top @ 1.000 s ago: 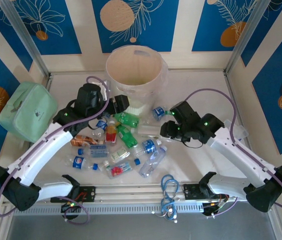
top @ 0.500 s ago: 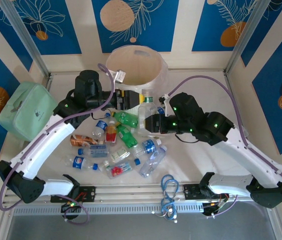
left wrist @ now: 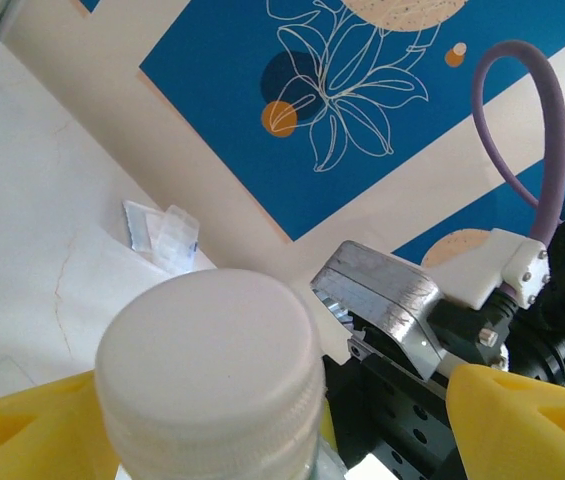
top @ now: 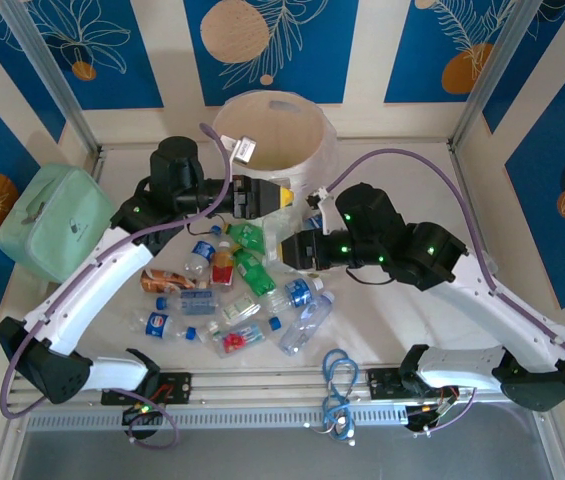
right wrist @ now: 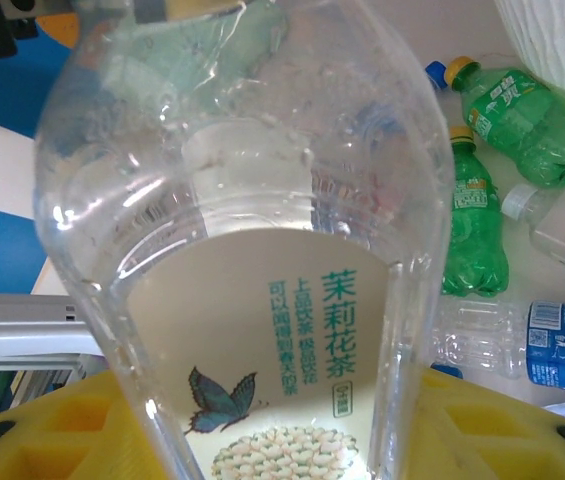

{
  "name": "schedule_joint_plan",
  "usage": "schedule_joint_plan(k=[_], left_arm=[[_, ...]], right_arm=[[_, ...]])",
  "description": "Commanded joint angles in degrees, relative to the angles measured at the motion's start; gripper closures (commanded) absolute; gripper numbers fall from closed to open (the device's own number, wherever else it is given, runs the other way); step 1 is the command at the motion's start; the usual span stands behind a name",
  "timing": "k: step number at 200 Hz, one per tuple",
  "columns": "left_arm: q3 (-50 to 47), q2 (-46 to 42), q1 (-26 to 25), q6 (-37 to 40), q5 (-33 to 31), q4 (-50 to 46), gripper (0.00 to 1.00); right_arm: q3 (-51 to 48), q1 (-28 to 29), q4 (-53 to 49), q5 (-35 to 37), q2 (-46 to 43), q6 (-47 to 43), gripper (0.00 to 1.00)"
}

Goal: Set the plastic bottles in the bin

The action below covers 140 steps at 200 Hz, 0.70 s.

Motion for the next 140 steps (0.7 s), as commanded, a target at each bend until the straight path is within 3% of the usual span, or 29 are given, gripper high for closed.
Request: schedule_joint_plan(k=[1,72,140], left_arm=[[-1.0,-0.11,0.0,0.32,1.08,1.98,0.19],[-2.35,0.13,0.25,-2.08,1.38,4.96,0.36],[-2.81,0.89,1.73,-5.93,-3.09,5.26,0.54]], right_arm=[[2.06,0.59,1.01,-1.39,0.01,-1.32,0.5],[2.37,1.43,0.61,-0.7,0.53,-1.5,0.5],[2.68,1.54,0.06,0.08,0.8,-1.76,0.49]])
